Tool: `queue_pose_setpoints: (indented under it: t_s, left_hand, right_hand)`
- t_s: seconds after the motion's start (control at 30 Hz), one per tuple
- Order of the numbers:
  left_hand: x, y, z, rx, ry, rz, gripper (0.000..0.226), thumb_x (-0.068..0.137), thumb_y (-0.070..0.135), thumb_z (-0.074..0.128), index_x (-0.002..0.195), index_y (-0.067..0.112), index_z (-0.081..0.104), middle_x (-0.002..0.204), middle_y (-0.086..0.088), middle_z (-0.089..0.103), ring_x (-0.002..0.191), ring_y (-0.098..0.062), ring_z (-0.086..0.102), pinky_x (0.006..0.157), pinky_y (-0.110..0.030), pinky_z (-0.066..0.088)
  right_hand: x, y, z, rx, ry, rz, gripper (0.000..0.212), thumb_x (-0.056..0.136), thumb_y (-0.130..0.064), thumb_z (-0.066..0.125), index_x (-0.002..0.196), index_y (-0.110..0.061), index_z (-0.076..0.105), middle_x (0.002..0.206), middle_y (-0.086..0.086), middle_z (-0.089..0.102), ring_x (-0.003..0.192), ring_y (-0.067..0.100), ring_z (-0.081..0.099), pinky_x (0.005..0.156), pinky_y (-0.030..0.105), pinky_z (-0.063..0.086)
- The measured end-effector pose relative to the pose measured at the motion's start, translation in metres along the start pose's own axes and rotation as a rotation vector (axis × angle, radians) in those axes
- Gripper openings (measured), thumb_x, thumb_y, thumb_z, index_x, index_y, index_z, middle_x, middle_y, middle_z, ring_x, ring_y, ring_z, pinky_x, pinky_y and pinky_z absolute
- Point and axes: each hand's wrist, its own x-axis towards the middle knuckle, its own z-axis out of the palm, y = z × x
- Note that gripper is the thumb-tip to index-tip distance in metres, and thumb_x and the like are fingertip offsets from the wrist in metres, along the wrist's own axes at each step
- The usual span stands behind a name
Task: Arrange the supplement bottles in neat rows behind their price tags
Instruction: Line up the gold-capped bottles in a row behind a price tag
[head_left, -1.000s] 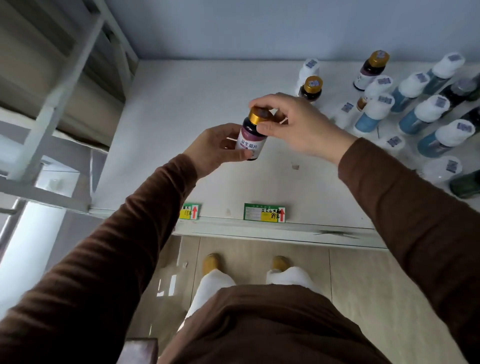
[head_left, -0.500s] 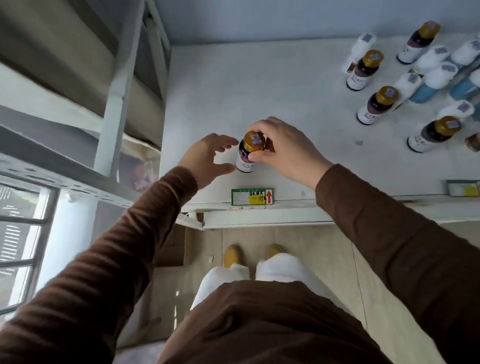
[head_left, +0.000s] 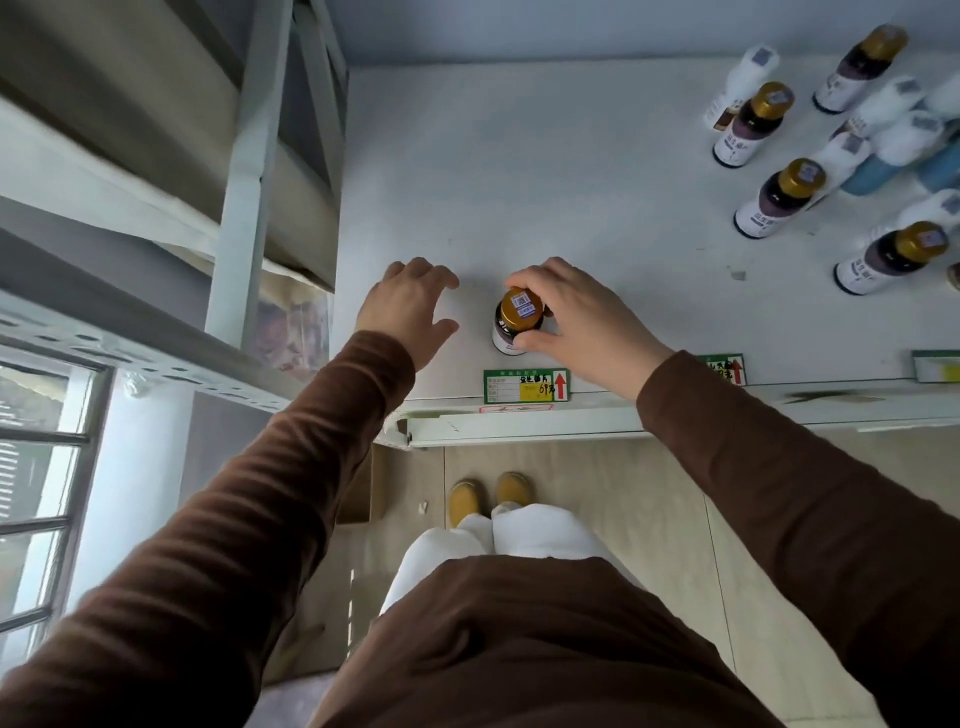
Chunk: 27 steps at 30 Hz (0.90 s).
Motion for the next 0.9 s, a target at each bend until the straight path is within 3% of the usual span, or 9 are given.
queue_pose_setpoints:
  t_s: [0.07,0.17,0.47,0.57,0.73,0.9]
  left_hand:
    - [0.006,0.002,-0.007,-0.005,0.002,-0.001,0.043,0.084,0.025,0.069,0.125,0.019,0.057,0.124,-0.006,0.058,0.114,-0.028,0.05,0.095,-0.041,0.045]
    - [0.022,0.015,-0.021,-0.057,0.034,0.001,0.04,0.086,0.026,0.068,0.124,0.018,0.058,0.124,-0.007,0.058,0.115,-0.028,0.051,0.096,-0.039,0.045]
    - [0.091,0.135,-0.039,-0.229,0.093,0.136,0.037,0.085,0.029,0.069,0.12,0.02,0.06,0.12,-0.004,0.058,0.11,-0.022,0.055,0.094,-0.033,0.044]
    - [0.117,0.18,-0.021,-0.249,0.056,0.154,0.039,0.083,0.029,0.07,0.12,0.02,0.061,0.118,-0.004,0.059,0.108,-0.023,0.056,0.094,-0.033,0.044]
    - [0.156,0.242,0.033,-0.256,-0.018,0.071,0.043,0.081,0.032,0.073,0.12,0.021,0.06,0.117,-0.004,0.059,0.107,-0.023,0.057,0.093,-0.037,0.046]
    - [0.178,0.285,0.086,-0.371,-0.053,-0.067,0.052,0.075,0.035,0.078,0.122,0.022,0.059,0.117,0.0,0.06,0.102,-0.017,0.057,0.085,-0.026,0.044]
  right_hand:
    - [-0.002,0.001,-0.006,0.053,0.004,0.022,0.062,0.086,-0.042,0.071,0.14,-0.026,0.045,0.133,-0.002,0.049,0.116,0.016,0.052,0.087,0.025,0.041]
    - [-0.005,0.014,-0.026,0.077,0.091,0.055,0.057,0.09,-0.045,0.065,0.14,-0.027,0.046,0.132,-0.004,0.05,0.11,0.012,0.052,0.085,0.023,0.037]
    - [-0.028,0.118,-0.11,-0.005,0.357,0.235,0.039,0.093,-0.03,0.062,0.131,-0.022,0.056,0.121,0.002,0.056,0.105,0.019,0.053,0.09,0.028,0.04]
    - [-0.034,0.163,-0.133,-0.052,0.401,0.264,0.037,0.092,-0.023,0.063,0.129,-0.018,0.059,0.121,0.008,0.056,0.109,0.026,0.054,0.096,0.037,0.043]
    - [-0.034,0.235,-0.158,-0.089,0.348,0.237,0.038,0.092,-0.013,0.062,0.131,-0.015,0.058,0.126,0.012,0.052,0.112,0.03,0.055,0.098,0.037,0.043]
    - [-0.023,0.271,-0.162,-0.103,0.163,0.123,0.049,0.093,-0.014,0.064,0.139,-0.018,0.049,0.133,0.009,0.05,0.116,0.027,0.057,0.099,0.038,0.048]
